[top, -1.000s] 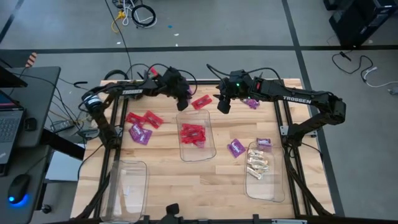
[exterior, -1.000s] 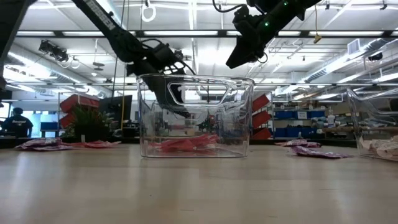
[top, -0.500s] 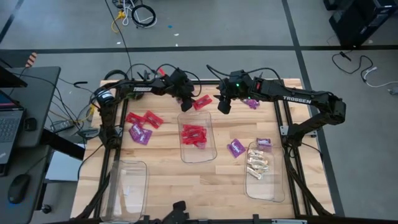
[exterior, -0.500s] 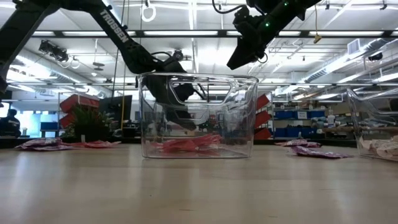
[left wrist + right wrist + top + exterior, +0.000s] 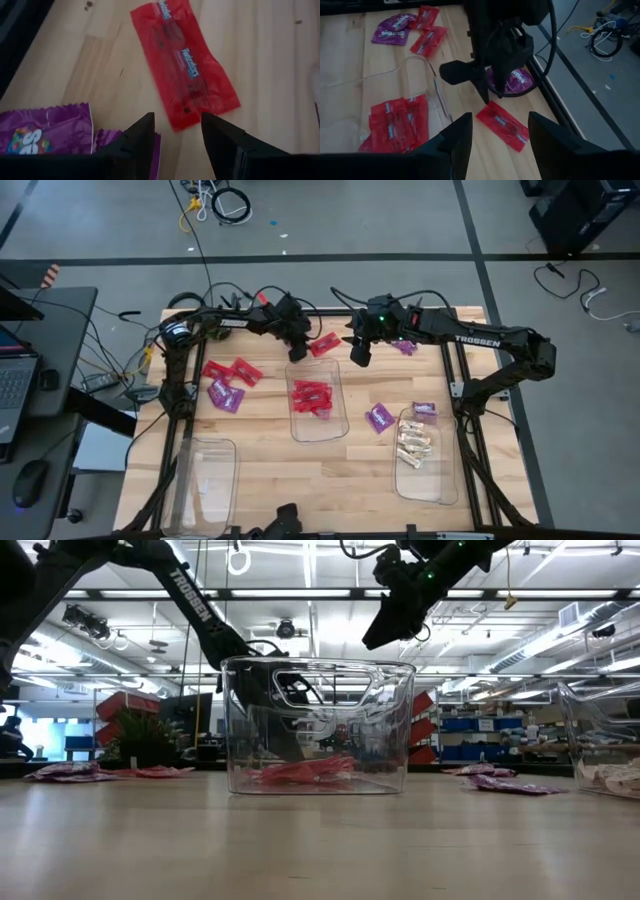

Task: Sort candy
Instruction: Put the red candy pack into the middle transparent bin

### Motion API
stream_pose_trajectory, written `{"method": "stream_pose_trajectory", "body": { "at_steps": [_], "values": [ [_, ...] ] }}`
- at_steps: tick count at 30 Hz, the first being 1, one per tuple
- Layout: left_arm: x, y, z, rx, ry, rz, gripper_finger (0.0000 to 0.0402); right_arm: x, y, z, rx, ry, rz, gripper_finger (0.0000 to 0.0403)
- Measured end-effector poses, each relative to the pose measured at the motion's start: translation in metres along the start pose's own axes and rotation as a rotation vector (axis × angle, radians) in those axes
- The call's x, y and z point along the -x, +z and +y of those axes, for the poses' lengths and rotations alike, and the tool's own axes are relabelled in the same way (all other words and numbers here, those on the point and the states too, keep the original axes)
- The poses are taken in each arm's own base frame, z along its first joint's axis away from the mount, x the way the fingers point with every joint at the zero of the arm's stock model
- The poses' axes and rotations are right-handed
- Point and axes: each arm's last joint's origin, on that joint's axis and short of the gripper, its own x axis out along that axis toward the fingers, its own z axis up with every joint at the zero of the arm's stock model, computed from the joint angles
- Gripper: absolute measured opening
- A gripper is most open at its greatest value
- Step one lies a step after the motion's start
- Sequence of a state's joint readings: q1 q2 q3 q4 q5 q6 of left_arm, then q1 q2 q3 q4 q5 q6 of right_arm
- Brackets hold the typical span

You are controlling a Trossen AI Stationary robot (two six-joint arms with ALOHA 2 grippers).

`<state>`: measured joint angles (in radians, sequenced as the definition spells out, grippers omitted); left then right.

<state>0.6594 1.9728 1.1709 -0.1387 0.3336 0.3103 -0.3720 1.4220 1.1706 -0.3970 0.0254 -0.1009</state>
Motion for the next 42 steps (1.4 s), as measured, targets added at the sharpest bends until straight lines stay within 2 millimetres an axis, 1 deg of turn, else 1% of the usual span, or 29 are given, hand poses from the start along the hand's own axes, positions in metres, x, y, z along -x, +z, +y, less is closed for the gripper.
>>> {"method": "stream_pose_trajectory", "body": {
  "at_steps": [6,9,17,20,30,33,36,40,42],
  "values": [
    [-0.007,-0.003,0.001,0.005,-0.003,0.006,0.0165,0.000,0.000,0.001,0.002,0.001,-0.002,0.0178],
    [-0.007,-0.003,0.001,0.011,0.001,-0.003,0.0165,0.000,0.000,0.001,0.002,0.001,-0.004,0.0178],
    [-0.013,0.004,-0.006,-0.018,0.012,-0.043,0.0165,0.000,0.000,0.001,0.005,-0.002,-0.004,0.0178],
    [-0.013,0.006,-0.006,-0.033,0.047,-0.049,0.0164,0.000,0.000,0.001,0.006,-0.002,-0.003,0.0177],
    [-0.013,0.004,-0.007,-0.043,0.052,-0.033,0.0160,0.000,0.000,0.001,0.007,-0.003,-0.001,0.0176],
    [-0.013,0.003,-0.007,-0.041,0.041,-0.022,0.0138,0.000,0.000,0.001,0.008,-0.003,-0.001,0.0174],
    [-0.013,0.002,-0.008,-0.038,0.027,-0.015,0.0095,0.000,0.000,0.001,0.009,-0.003,-0.001,0.0174],
    [-0.012,-0.002,-0.005,-0.019,-0.027,-0.008,0.0022,0.000,0.000,0.001,0.010,-0.003,0.001,0.0173],
    [-0.011,-0.004,-0.004,-0.007,-0.038,0.009,0.0007,0.000,0.000,0.001,0.009,-0.003,0.001,0.0173]
  ]
}}
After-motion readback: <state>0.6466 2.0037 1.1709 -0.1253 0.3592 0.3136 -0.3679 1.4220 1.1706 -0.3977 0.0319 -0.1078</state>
